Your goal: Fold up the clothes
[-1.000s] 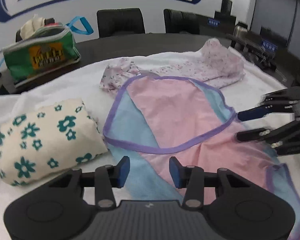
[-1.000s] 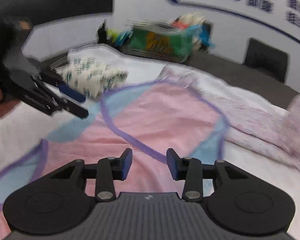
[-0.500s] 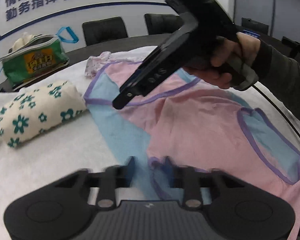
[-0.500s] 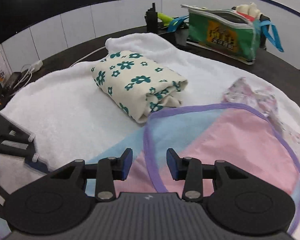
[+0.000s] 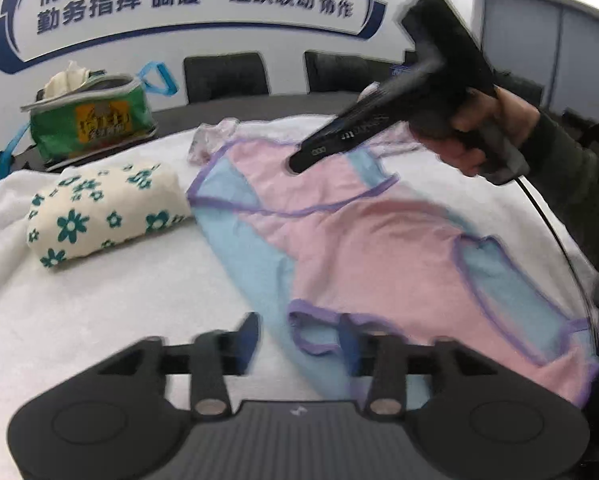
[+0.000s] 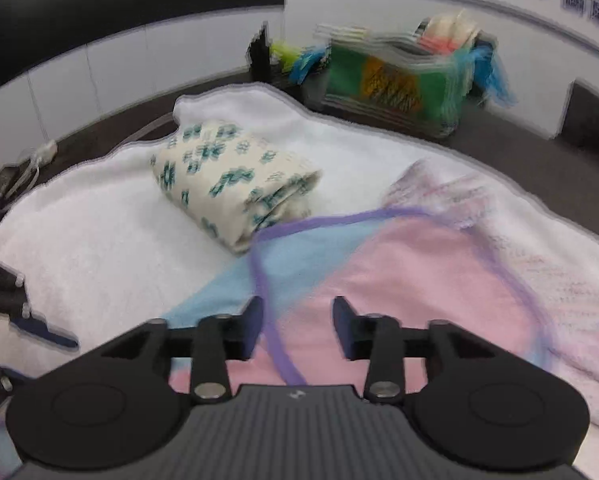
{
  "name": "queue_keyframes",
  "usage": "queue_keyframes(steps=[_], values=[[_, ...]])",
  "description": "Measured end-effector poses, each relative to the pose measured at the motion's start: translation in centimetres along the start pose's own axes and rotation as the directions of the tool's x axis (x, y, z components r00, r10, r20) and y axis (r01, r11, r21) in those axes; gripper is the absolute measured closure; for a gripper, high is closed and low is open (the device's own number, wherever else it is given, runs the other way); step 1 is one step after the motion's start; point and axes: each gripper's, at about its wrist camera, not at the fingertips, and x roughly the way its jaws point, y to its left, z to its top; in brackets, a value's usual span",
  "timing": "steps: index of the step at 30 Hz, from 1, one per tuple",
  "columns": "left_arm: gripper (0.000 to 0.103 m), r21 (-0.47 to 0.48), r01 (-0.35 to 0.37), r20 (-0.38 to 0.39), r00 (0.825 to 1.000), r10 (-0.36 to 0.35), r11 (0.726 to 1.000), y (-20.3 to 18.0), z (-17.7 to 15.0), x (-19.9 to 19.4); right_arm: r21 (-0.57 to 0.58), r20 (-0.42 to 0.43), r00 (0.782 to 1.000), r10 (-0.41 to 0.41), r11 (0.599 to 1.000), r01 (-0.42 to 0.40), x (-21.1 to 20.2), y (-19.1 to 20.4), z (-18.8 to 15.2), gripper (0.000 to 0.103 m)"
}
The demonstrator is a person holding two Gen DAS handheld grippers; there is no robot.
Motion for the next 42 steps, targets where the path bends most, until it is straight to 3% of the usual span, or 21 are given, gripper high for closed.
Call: queue_keyframes(steps=[3,5,10,12,14,16,20,23,27,28,29,31,33,36,37,38,40,41,42], values=[[0.054,-0.021,0.098,0.007,0.995,-0.098,0.995,-0.7,0.5,-0.4,0.032,0.005,0.999,-0.05,0.998,0.05,-4.9,-0.4,-3.5,0.062],[0.056,-0.046,0.14,-0.032,0.989,-0.142,0.989,-1.4,0.8,0.6,0.049,-0.008,0.996,-0.089,0.995,0.09,-7.0,0.4,-6.6,0.062],[0.057,-0.023,0.178,-0.065,0.982,-0.179,0.984,-4.1,1.5,2.5,0.088,-0.022,0.983,-0.184,0.979,0.185,-9.4,3.4,-13.4,0.067],[0.057,0.008,0.157,-0.064,0.986,-0.157,0.988,-4.7,2.6,2.6,0.071,-0.035,0.977,-0.212,0.974,0.214,-9.0,4.3,-14.5,0.099],[0.055,0.045,0.118,-0.043,0.992,-0.116,0.992,-4.9,4.1,2.2,0.039,-0.069,0.975,-0.213,0.976,0.216,-8.4,5.3,-15.0,0.098],[0.055,0.056,0.099,-0.033,0.995,-0.098,0.993,-4.7,5.9,2.5,0.026,-0.048,0.974,-0.221,0.975,0.222,-9.4,5.7,-14.8,0.098],[0.055,0.066,0.13,-0.086,0.988,-0.124,0.989,-6.7,7.4,5.6,0.083,0.063,0.97,-0.234,0.97,0.229,-11.9,4.1,-14.3,0.087],[0.055,0.144,0.146,-0.133,0.983,-0.127,0.979,-10.7,7.1,9.0,0.096,0.119,0.96,-0.252,0.966,0.241,-11.6,0.7,-12.5,0.072],[0.056,0.315,0.068,-0.135,0.991,-0.026,0.947,-15.4,5.5,11.9,0.11,0.056,0.978,-0.2,0.975,0.193,-7.2,-5.5,-9.4,0.071],[0.064,0.33,0.059,-0.128,0.992,-0.017,0.942,-15.6,5.1,12.0,0.082,0.034,0.985,-0.172,0.982,0.168,-6.0,-6.5,-8.7,0.071],[0.08,0.317,0.062,-0.129,0.991,-0.022,0.946,-15.5,5.0,12.0,0.043,0.013,0.987,-0.159,0.986,0.158,-5.0,-7.0,-8.4,0.07],[0.102,0.282,0.071,-0.139,0.99,-0.032,0.957,-15.1,4.9,11.8,-0.009,-0.037,0.99,-0.136,0.991,0.136,-3.1,-7.6,-8.1,0.07],[0.102,0.269,0.067,-0.115,0.993,-0.037,0.961,-14.8,4.8,11.2,-0.028,-0.097,0.989,-0.113,0.993,0.111,-1.7,-7.8,-8.0,0.099],[0.092,0.231,0.134,-0.107,0.988,-0.112,0.964,-13.2,4.4,9.3,0.013,-0.082,0.968,-0.238,0.971,0.24,-1.6,-7.3,-8.1,0.098],[0.079,0.21,0.166,-0.108,0.983,-0.146,0.963,-12.4,4.3,8.4,0.027,-0.083,0.952,-0.295,0.954,0.298,-2.0,-7.0,-8.2,0.097],[0.059,0.194,0.191,-0.091,0.98,-0.176,0.962,-11.1,4.0,6.7,0.04,-0.038,0.959,-0.282,0.958,0.284,-4.0,-5.8,-9.0,0.096],[0.046,0.19,0.218,-0.012,0.975,-0.22,0.957,-8.8,3.0,2.5,0.06,0.062,0.968,-0.245,0.969,0.241,-8.3,-3.4,-10.7,0.083],[0.044,0.194,0.238,0.017,0.969,-0.246,0.952,-7.6,2.0,0.2,0.069,0.112,0.968,-0.225,0.973,0.219,-10.5,-2.1,-11.6,0.069],[0.043,0.194,0.267,0.024,0.961,-0.277,0.944,-6.5,1.1,-1.6,0.076,0.162,0.965,-0.206,0.978,0.196,-12.7,-0.9,-12.4,0.062]])
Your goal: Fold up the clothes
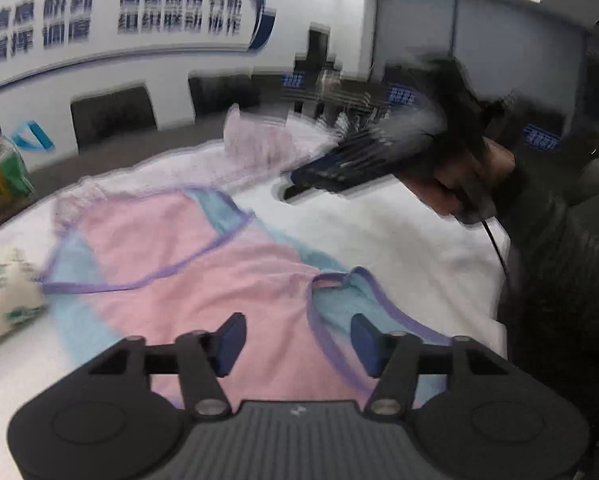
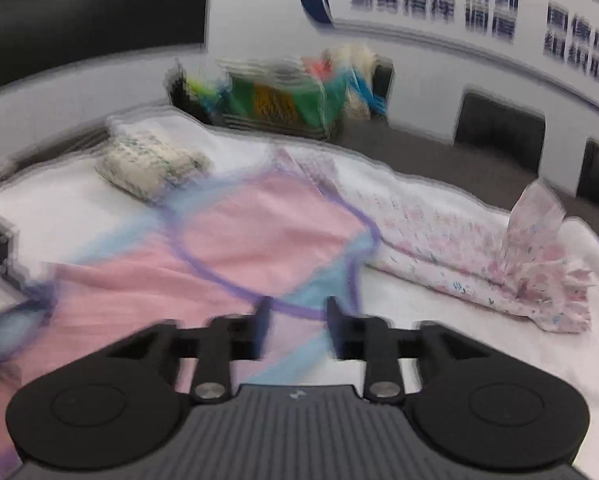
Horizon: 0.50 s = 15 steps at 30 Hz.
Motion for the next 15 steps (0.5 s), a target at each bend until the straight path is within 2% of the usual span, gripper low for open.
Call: queue_keyframes(steps=[2,4,7,8,9,10,11,13,15], values=[[0.042,-0.006,0.075,0.011,0.997,-0.075,0.997,-0.1,-2.3,-3.0,-0.065,0.064,0.994,0.092,0.994,-0.088,-4.0,3.2,-2.3,0.062],[0.041,-0.01,0.141,0.015,0.99,-0.141,0.99,-0.7,-4.4,-5.2,-0.161,0.098,0.969,0.225,0.965,-0.208,-7.1,6.7,-5.3,0.059],[0.041,-0.029,0.136,-0.065,0.988,-0.138,0.99,-1.7,-6.2,-4.5,-0.169,0.045,0.957,0.285,0.947,-0.274,-8.2,10.1,-8.4,0.059],[0.048,-0.037,0.122,-0.099,0.987,-0.125,0.992,-1.7,-6.5,-3.9,-0.17,0.026,0.952,0.304,0.94,-0.295,-8.5,11.2,-9.4,0.059],[0.058,-0.044,0.115,-0.131,0.984,-0.12,0.992,-1.5,-6.8,-3.3,-0.128,-0.003,0.955,0.298,0.947,-0.296,-8.0,11.5,-10.0,0.067],[0.09,-0.055,0.115,-0.157,0.98,-0.123,0.992,-1.5,-7.0,-2.7,-0.09,-0.026,0.955,0.297,0.95,-0.298,-7.6,11.6,-10.3,0.078],[0.1,-0.076,0.113,-0.163,0.979,-0.124,0.991,-1.1,-7.1,-2.5,-0.073,-0.045,0.956,0.292,0.953,-0.294,-7.4,11.6,-10.5,0.095],[0.1,-0.128,0.098,-0.149,0.982,-0.117,0.987,-0.1,-7.3,-2.5,-0.043,-0.081,0.956,0.281,0.958,-0.285,-7.1,11.4,-11.0,0.095],[0.096,-0.227,0.051,-0.116,0.99,-0.079,0.972,1.6,-6.9,-3.0,-0.046,-0.082,0.959,0.272,0.96,-0.276,-7.7,11.4,-10.9,0.095]])
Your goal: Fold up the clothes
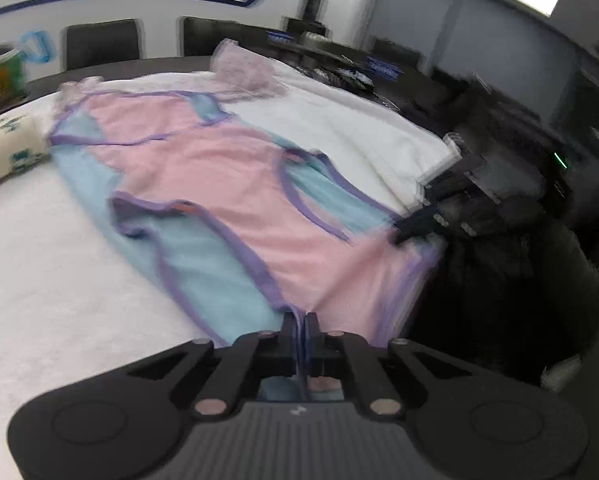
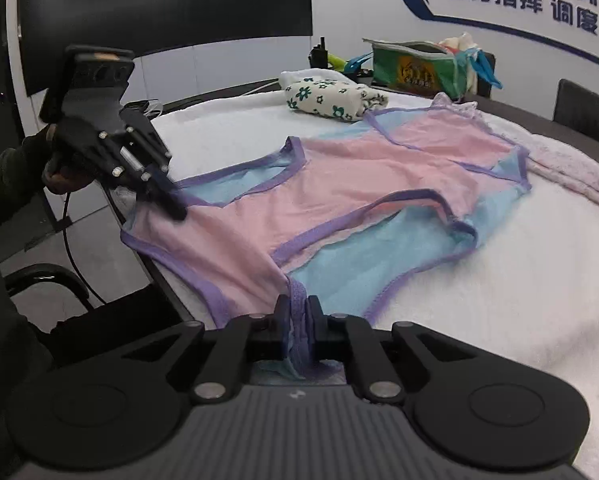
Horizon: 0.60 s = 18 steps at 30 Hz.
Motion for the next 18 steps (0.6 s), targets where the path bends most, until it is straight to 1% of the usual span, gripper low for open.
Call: queue_keyframes(steps=[1,2,3,4,5,7,8,9,10,11,12,13,14,15,18], values=[[0.078,-0.058,0.011,0.006,1.0,-0.011,0.998,0.8,0.5,-0.3,-0.007,0.009,1.0,0.0,1.0,0.0,-0.5,0.1,0.0,0.093],[0.061,-0.109,0.018,0.009,1.0,-0.017,0.994,1.5,1.2,-0.3,-0.008,0.038,0.999,-0.008,1.0,0.008,-0.8,0.2,0.6,0.085],[0.058,-0.161,0.015,0.013,1.0,-0.013,0.987,2.1,2.0,-0.2,0.033,0.066,0.998,-0.013,0.999,0.011,-0.6,-0.3,1.5,0.066],[0.058,-0.211,0.012,0.018,1.0,-0.008,0.977,2.7,2.8,-0.1,0.076,0.094,0.995,-0.019,0.997,0.012,-0.4,-1.0,2.3,0.059],[0.06,-0.244,-0.005,0.007,1.0,0.007,0.97,3.1,3.8,0.4,0.136,0.105,0.994,-0.026,0.991,0.012,0.2,-1.5,3.2,0.057],[0.06,-0.237,-0.052,-0.014,0.999,0.05,0.97,3.1,5.6,2.0,0.257,0.053,0.996,-0.067,0.965,0.052,2.9,-2.6,4.7,0.058],[0.061,-0.235,-0.087,-0.029,0.996,0.082,0.968,3.0,6.3,3.1,0.287,0.018,0.994,-0.107,0.953,0.098,4.1,-2.7,5.2,0.058],[0.061,-0.244,-0.124,-0.052,0.992,0.114,0.962,3.1,6.7,4.1,0.316,0.001,0.991,-0.134,0.94,0.127,5.2,-3.0,5.5,0.059],[0.066,-0.249,-0.146,-0.059,0.989,0.135,0.958,3.1,6.9,4.7,0.344,-0.016,0.987,-0.159,0.926,0.155,6.3,-3.3,5.9,0.061],[0.072,-0.25,-0.16,-0.058,0.987,0.15,0.955,3.2,7.0,5.2,0.371,-0.009,0.989,-0.147,0.918,0.139,6.8,-3.7,6.0,0.07],[0.075,-0.252,-0.174,-0.056,0.985,0.165,0.952,3.2,7.1,5.7,0.384,-0.009,0.99,-0.141,0.913,0.134,7.2,-3.8,6.0,0.077],[0.086,-0.258,-0.171,-0.054,0.985,0.163,0.951,3.3,7.1,6.0,0.397,-0.01,0.991,-0.136,0.909,0.129,7.6,-3.9,6.1,0.081],[0.102,-0.266,-0.159,-0.051,0.987,0.151,0.951,3.5,7.0,6.1,0.396,-0.018,0.989,-0.15,0.907,0.145,8.0,-3.8,6.1,0.09],[0.102,-0.275,-0.148,-0.049,0.989,0.14,0.95,3.7,6.9,6.2,0.396,-0.03,0.986,-0.163,0.904,0.161,8.3,-3.8,6.0,0.099],[0.103,-0.298,-0.086,0.002,0.996,0.091,0.951,3.9,7.4,5.7,0.401,-0.02,0.986,-0.165,0.902,0.159,8.0,-4.0,5.9,0.101]])
